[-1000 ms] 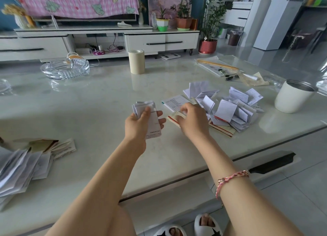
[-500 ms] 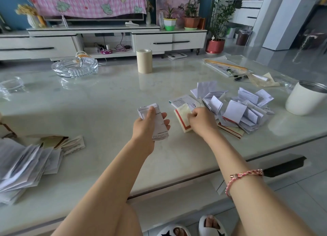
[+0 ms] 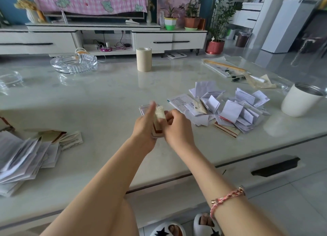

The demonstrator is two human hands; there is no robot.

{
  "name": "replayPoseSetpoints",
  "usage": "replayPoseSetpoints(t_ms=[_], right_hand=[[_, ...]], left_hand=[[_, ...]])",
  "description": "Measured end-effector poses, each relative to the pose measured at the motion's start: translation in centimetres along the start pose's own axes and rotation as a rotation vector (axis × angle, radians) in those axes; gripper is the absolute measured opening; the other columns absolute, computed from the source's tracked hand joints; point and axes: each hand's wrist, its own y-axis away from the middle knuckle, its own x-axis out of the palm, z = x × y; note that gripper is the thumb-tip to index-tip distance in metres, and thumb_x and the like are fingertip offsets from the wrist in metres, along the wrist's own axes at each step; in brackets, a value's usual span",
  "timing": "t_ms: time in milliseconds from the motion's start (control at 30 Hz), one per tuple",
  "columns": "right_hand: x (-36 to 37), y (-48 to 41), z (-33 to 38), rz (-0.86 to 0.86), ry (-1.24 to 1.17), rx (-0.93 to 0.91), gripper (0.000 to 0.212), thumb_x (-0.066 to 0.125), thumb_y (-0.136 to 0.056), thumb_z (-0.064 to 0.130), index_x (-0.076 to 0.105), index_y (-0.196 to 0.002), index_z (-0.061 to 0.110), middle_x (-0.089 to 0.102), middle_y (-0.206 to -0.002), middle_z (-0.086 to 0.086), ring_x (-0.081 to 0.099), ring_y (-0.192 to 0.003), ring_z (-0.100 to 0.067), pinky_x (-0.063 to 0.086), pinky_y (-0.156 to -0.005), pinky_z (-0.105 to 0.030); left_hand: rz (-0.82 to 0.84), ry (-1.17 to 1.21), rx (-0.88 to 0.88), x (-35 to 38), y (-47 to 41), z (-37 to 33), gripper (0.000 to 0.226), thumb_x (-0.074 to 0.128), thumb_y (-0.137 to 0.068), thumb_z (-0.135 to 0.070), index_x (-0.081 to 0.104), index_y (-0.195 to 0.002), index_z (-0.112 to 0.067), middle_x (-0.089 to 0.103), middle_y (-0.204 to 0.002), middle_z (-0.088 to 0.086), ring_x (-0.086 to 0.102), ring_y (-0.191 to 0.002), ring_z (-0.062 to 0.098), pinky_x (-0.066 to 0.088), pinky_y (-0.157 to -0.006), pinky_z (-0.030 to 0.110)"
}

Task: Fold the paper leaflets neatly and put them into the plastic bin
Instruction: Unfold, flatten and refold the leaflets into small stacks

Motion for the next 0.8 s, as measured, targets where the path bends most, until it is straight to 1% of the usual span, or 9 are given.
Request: replayPoseSetpoints(t_ms=[67,167,267,333,400,567,633,700,800], right_hand=[[0.3,-0.5,-0.3,0.03,0.087,-0.051,0.021,0.056,-0.091,0.033,0.062,-0.085,0.014,0.065,-0.091,-0.005,0.06,-0.084,-0.023,0.045,-0.071,-0.031],[-1.0,-2.5,-0.8,-0.046,0.054,-0.055,0.021,0.058,-0.088,0.022,0.061,-0.07,0.01,0.063,-0.084,-0.011,0.054,-0.08,-0.025,0.037,-0.066,-0.03],[-3.3,-5.3,-2.7,-0.288,0.427,-0.025,0.019,0.049,-0.091,0.02,0.066,-0.097,0.013,0.053,-0.115,-0.012,0.044,-0.109,-0.03,0.032,-0.086,-0.033],[-4.5,-6.3,-4.2,-0.211,0.631,0.045,0.029,0.048,-0.092,0.026,0.063,-0.114,0.016,0.043,-0.133,-0.011,0.033,-0.123,-0.03,0.028,-0.097,-0.035],[-4.2,-6.7,-5.1,-0.067,0.714,0.107,0.036,0.043,-0.094,0.03,0.06,-0.119,0.012,0.045,-0.134,-0.011,0.032,-0.124,-0.031,0.028,-0.098,-0.036],[-3.8,-6.8,-4.4,-0.125,0.718,0.018,0.032,0.041,-0.095,0.023,0.063,-0.104,0.004,0.062,-0.113,-0.014,0.042,-0.113,-0.034,0.031,-0.089,-0.036],[-4.0,-6.8,-4.1,-0.198,0.587,-0.036,0.025,0.044,-0.093,0.016,0.062,-0.081,0.005,0.063,-0.09,-0.018,0.045,-0.093,-0.039,0.033,-0.076,-0.035],[-4.4,-6.7,-3.8,-0.273,0.459,-0.064,0.033,0.044,-0.088,0.006,0.04,-0.055,0.006,0.042,-0.056,-0.011,0.032,-0.072,-0.033,0.027,-0.064,-0.033],[-5.1,-5.9,-3.1,-0.356,0.368,-0.063,0.045,0.047,-0.084,0.002,0.026,-0.047,0.018,0.023,-0.048,-0.004,0.026,-0.069,-0.029,0.023,-0.061,-0.032]], left_hand=[[-0.08,-0.007,0.068,-0.2,-0.1,0.3,0.014,0.049,-0.096,-0.016,0.059,-0.093,-0.006,0.066,-0.084,0.008,0.065,-0.053,0.01,0.051,-0.049,0.02],[-0.135,0.045,0.117,-0.3,-0.6,0.2,0.016,0.045,-0.097,-0.008,0.055,-0.086,-0.012,0.066,-0.083,0.009,0.065,-0.052,0.014,0.053,-0.056,0.029],[-0.099,0.062,0.089,0.1,-1.0,0.0,0.013,0.042,-0.098,-0.008,0.054,-0.093,-0.01,0.064,-0.08,0.01,0.063,-0.048,0.017,0.054,-0.055,0.028],[-0.074,0.051,0.066,0.6,-0.8,0.1,0.012,0.042,-0.098,-0.009,0.053,-0.099,-0.007,0.064,-0.08,0.011,0.064,-0.048,0.017,0.055,-0.052,0.027],[-0.052,0.004,0.064,0.7,-0.7,0.3,0.013,0.043,-0.098,-0.009,0.054,-0.093,-0.007,0.066,-0.08,0.01,0.065,-0.05,0.017,0.055,-0.053,0.029],[-0.039,-0.098,0.074,0.9,-0.2,0.4,0.013,0.046,-0.097,-0.011,0.057,-0.092,-0.007,0.068,-0.081,0.007,0.065,-0.06,0.02,0.055,-0.061,0.032],[-0.052,-0.103,0.069,0.8,-0.1,0.2,0.015,0.045,-0.097,-0.01,0.056,-0.089,-0.007,0.068,-0.081,0.007,0.065,-0.06,0.02,0.054,-0.062,0.032],[-0.063,-0.1,0.058,0.6,-0.1,0.1,0.016,0.044,-0.097,-0.009,0.055,-0.086,-0.007,0.067,-0.08,0.007,0.064,-0.062,0.021,0.053,-0.063,0.033],[-0.085,-0.091,0.037,0.4,-0.1,-0.1,0.019,0.043,-0.098,-0.009,0.055,-0.083,-0.008,0.066,-0.08,0.007,0.064,-0.064,0.021,0.053,-0.066,0.034]])
